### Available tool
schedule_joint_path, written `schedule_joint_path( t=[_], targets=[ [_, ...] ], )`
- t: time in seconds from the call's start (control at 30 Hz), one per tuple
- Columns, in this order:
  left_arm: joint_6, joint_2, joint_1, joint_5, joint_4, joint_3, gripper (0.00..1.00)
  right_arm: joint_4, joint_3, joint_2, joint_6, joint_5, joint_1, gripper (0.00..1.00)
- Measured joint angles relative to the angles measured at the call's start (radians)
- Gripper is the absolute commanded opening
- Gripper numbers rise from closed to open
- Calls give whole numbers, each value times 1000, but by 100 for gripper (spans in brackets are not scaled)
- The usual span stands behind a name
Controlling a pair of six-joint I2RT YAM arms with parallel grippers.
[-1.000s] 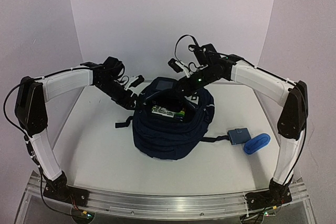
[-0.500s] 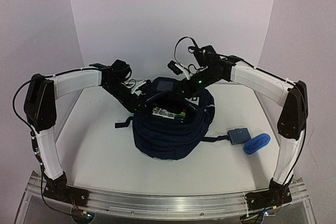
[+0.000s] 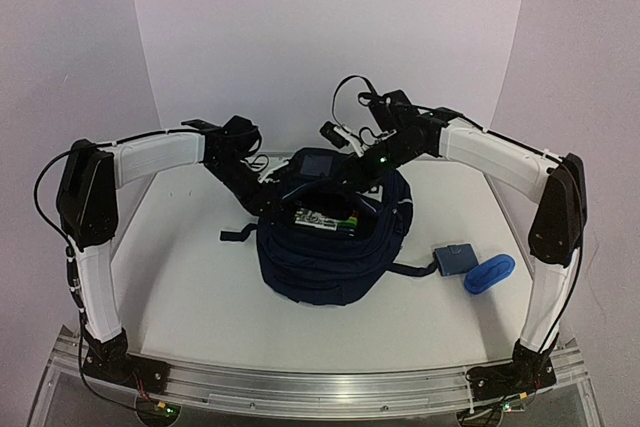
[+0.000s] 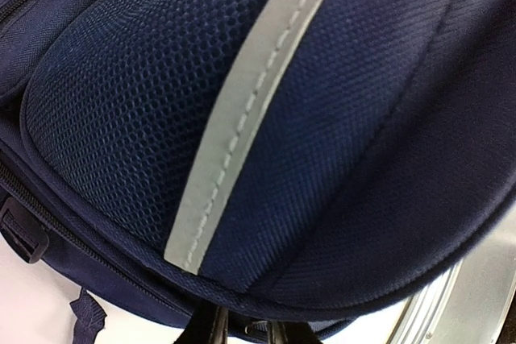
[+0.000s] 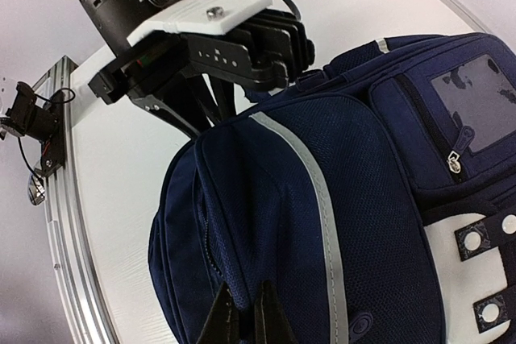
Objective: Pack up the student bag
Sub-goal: Place the stationery in the student bag.
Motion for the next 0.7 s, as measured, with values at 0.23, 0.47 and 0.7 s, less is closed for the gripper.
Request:
schedule_joint_path(
  t=[0.23, 0.47, 0.7],
  targets=[
    [-29, -60, -2, -4, 21, -53, 39, 1, -7, 0, -11, -5, 0, 0],
    [-35, -78, 4, 6, 62, -78, 43, 3, -26, -3, -24, -15, 0, 0],
    [4, -75, 17, 4, 70, -91, 48, 8, -39, -11, -35, -14, 0, 0]
  ],
)
